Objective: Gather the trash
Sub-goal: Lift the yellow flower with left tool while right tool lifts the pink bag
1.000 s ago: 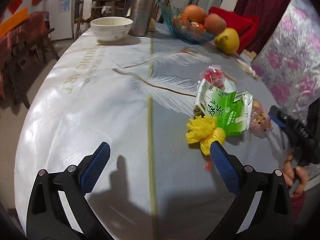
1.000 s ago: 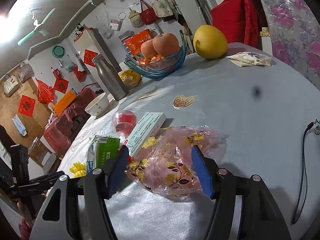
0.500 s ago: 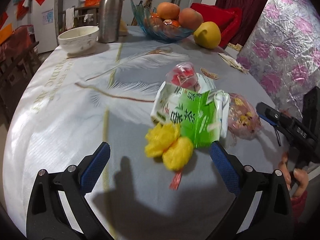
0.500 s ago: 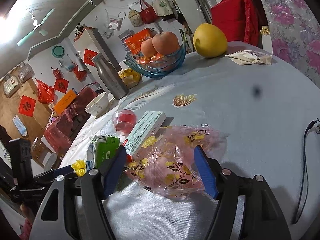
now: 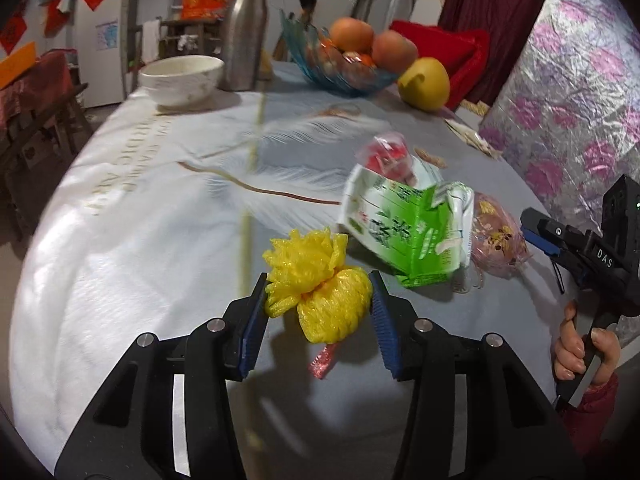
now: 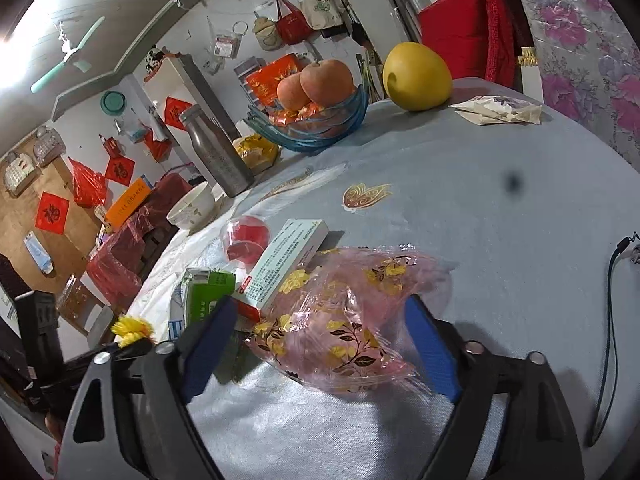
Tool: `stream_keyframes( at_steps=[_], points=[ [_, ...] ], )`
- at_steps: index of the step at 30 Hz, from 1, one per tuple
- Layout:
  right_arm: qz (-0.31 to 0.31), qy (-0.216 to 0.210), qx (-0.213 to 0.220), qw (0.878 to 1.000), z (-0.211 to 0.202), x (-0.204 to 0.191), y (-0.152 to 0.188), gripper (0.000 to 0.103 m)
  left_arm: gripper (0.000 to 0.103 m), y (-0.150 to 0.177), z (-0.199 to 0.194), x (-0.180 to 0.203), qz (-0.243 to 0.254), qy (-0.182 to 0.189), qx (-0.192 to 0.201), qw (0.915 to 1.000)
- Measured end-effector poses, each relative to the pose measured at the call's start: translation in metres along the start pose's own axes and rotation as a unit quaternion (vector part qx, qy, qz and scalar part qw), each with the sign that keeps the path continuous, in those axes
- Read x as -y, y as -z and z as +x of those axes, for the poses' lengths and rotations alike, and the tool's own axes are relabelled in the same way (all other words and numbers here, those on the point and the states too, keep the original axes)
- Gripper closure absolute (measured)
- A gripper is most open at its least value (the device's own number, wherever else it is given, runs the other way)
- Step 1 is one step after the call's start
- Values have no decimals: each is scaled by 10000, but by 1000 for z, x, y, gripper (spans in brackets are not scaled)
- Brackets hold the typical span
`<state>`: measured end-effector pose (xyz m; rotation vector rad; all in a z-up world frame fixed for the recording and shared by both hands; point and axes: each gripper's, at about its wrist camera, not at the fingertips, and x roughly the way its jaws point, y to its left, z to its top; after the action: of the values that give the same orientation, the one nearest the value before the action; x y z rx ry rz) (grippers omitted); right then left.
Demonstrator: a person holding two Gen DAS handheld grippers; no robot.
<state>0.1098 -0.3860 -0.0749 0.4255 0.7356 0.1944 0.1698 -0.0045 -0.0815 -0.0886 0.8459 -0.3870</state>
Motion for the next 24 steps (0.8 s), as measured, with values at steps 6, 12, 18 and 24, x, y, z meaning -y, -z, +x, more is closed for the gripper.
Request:
stream_keyframes(
  at_steps=[6, 12, 18, 24],
  points=[
    [-501, 417, -528, 9965, 21, -20, 2, 11, 55, 4, -12, -15, -171, -92, 129, 9997],
    [-537, 597, -702, 9943, 30, -20, 4, 11, 55, 6, -11, -18, -207, -37, 106, 9997],
    [-506, 10, -522, 9974, 21, -20, 2, 72, 55, 8, -14, -20, -222, -70, 130, 9996],
    [-311, -192, 111, 9993, -5, -13, 1, 72, 55, 7, -31, -22, -265, -130, 289, 9991]
  ],
)
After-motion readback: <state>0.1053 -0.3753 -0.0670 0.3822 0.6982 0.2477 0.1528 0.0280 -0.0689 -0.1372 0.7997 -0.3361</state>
